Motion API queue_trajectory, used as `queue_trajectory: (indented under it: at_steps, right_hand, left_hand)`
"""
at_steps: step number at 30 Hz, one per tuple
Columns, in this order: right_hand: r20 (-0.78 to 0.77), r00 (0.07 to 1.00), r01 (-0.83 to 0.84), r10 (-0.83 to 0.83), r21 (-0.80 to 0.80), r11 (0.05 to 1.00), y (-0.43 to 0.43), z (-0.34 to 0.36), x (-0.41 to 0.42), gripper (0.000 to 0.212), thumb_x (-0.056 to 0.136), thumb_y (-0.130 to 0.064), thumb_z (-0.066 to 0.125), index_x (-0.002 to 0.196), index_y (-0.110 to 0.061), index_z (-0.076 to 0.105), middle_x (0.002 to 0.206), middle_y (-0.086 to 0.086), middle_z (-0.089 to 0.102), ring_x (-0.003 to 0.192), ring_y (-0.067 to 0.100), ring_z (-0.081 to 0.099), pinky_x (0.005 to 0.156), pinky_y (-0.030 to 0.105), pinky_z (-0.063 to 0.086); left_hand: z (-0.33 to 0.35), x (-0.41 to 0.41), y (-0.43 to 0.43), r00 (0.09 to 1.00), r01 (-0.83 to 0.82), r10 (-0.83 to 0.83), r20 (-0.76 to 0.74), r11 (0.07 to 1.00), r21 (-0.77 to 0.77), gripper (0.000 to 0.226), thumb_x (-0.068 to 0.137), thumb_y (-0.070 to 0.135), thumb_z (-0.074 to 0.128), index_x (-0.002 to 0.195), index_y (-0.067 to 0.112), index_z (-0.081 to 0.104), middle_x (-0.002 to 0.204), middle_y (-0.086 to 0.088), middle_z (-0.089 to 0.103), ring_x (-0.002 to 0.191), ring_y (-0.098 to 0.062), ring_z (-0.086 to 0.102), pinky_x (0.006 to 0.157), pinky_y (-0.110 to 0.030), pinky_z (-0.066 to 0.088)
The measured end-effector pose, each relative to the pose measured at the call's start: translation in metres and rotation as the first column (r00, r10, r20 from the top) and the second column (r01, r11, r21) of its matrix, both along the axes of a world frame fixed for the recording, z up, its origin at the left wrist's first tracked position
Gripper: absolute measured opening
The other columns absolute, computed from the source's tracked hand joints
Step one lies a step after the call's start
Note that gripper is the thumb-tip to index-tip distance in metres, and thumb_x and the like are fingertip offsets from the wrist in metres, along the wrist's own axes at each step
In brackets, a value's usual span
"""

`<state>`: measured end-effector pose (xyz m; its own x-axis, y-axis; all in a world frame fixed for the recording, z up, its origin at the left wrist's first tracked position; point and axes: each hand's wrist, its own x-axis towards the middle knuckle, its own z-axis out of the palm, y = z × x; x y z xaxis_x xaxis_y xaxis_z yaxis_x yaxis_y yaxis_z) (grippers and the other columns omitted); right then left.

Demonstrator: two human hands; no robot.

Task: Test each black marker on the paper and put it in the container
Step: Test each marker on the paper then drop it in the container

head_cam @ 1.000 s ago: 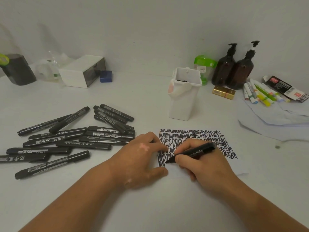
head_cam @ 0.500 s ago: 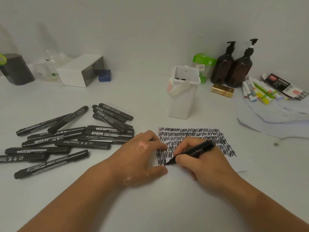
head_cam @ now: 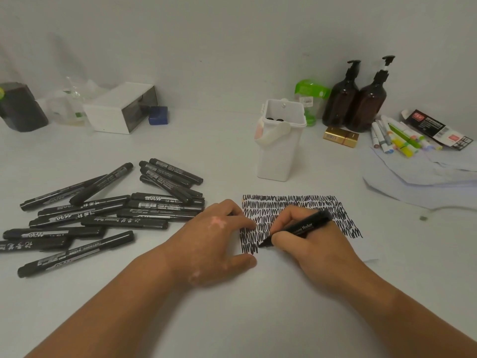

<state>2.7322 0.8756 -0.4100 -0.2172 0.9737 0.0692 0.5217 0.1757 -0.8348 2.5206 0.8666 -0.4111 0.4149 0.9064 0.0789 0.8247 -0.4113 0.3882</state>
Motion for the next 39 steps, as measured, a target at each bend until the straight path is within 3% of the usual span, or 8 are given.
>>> queue_trajectory:
  at_steps: [5, 11, 14, 20, 23, 30, 36, 39]
  right_hand:
    - [-0.065, 0.998, -0.013, 0.013, 0.006, 1.0, -0.002, 0.001, 0.0, 0.01, 0.066, -0.032, 0.065, 0.072, -0.025, 0.069, 0.056, -0.014, 0.061, 0.05, -0.001, 0.049, 0.048, 0.01, 0.037]
    - [-0.491, 0.862, 0.067, -0.124, -0.133, 0.989, 0.006, 0.009, 0.01, 0.006, 0.07, -0.019, 0.068, 0.07, -0.018, 0.062, 0.052, 0.003, 0.05, 0.044, 0.014, 0.038, 0.039, 0.023, 0.029]
    - [-0.569, 0.811, 0.069, -0.135, -0.137, 0.988, 0.011, 0.012, 0.017, 0.011, 0.074, -0.019, 0.073, 0.068, -0.017, 0.064, 0.053, 0.006, 0.05, 0.044, 0.015, 0.038, 0.038, 0.022, 0.028]
    - [-0.631, 0.77, 0.02, -0.1, -0.132, 0.991, 0.016, 0.014, 0.024, 0.011, 0.075, -0.018, 0.075, 0.085, -0.013, 0.077, 0.059, 0.008, 0.052, 0.051, 0.017, 0.043, 0.042, 0.026, 0.032]
    - [-0.728, 0.676, -0.055, -0.116, -0.207, 0.977, 0.016, 0.016, 0.025, 0.017, 0.078, -0.021, 0.063, 0.082, -0.012, 0.077, 0.063, 0.013, 0.061, 0.051, 0.018, 0.05, 0.041, 0.026, 0.035]
    - [-0.733, 0.672, -0.034, -0.103, -0.17, 0.985, 0.013, 0.02, 0.024, 0.01, 0.079, -0.019, 0.065, 0.071, -0.016, 0.072, 0.061, 0.015, 0.064, 0.046, 0.018, 0.053, 0.04, 0.025, 0.04]
    - [-0.697, 0.716, -0.082, -0.042, -0.144, 0.986, 0.01, 0.017, 0.02, 0.009, 0.079, -0.017, 0.067, 0.077, -0.015, 0.076, 0.066, 0.018, 0.068, 0.049, 0.019, 0.055, 0.042, 0.025, 0.042]
    - [-0.652, 0.758, -0.134, 0.011, -0.139, 0.981, 0.007, 0.018, 0.019, 0.011, 0.077, -0.016, 0.071, 0.084, -0.014, 0.079, 0.069, 0.016, 0.069, 0.052, 0.019, 0.057, 0.044, 0.025, 0.044]
  left_hand:
    - [0.0, -0.001, 0.0, 1.0, 0.008, -0.008, 0.013, 1.0, -0.004, 0.059, 0.081, 0.057, 0.068, 0.135, 0.039, 0.053, 0.126, 0.018, 0.045, 0.116, -0.003, 0.044, 0.098, -0.013, 0.031]
    - [0.005, -0.004, -0.002, 0.984, -0.018, 0.02, 0.178, 1.0, -0.013, 0.052, 0.088, 0.034, 0.068, 0.136, 0.035, 0.048, 0.113, 0.031, 0.048, 0.098, 0.021, 0.041, 0.086, 0.001, 0.028]
    - [0.006, -0.007, 0.0, 0.936, -0.078, 0.094, 0.341, 0.995, -0.06, 0.046, 0.088, 0.005, 0.055, 0.122, 0.036, 0.051, 0.084, 0.025, 0.052, 0.08, 0.004, 0.049, 0.073, -0.007, 0.037]
    - [0.002, -0.004, 0.003, 0.818, -0.18, 0.201, 0.54, 0.979, -0.092, 0.047, 0.089, 0.009, 0.068, 0.121, 0.039, 0.049, 0.12, 0.026, 0.062, 0.093, -0.005, 0.067, 0.082, -0.018, 0.052]
    - [0.004, -0.005, 0.005, 0.697, -0.202, 0.283, 0.659, 0.959, -0.199, 0.039, 0.08, 0.015, 0.079, 0.104, 0.04, 0.062, 0.105, 0.015, 0.074, 0.086, -0.015, 0.073, 0.079, -0.029, 0.058]
    - [0.005, -0.005, 0.005, 0.743, -0.138, 0.196, 0.64, 0.98, -0.14, 0.029, 0.086, 0.017, 0.076, 0.102, 0.041, 0.072, 0.097, 0.019, 0.076, 0.094, -0.006, 0.073, 0.093, -0.037, 0.056]
    - [0.002, -0.004, 0.004, 0.77, -0.073, 0.127, 0.626, 0.991, -0.111, 0.03, 0.087, 0.022, 0.076, 0.107, 0.044, 0.071, 0.097, 0.017, 0.076, 0.086, -0.005, 0.073, 0.079, -0.015, 0.052]
    - [0.002, -0.004, 0.004, 0.703, 0.007, 0.095, 0.705, 0.99, -0.14, 0.023, 0.085, 0.029, 0.072, 0.106, 0.04, 0.072, 0.098, 0.01, 0.075, 0.084, -0.009, 0.072, 0.079, -0.017, 0.053]
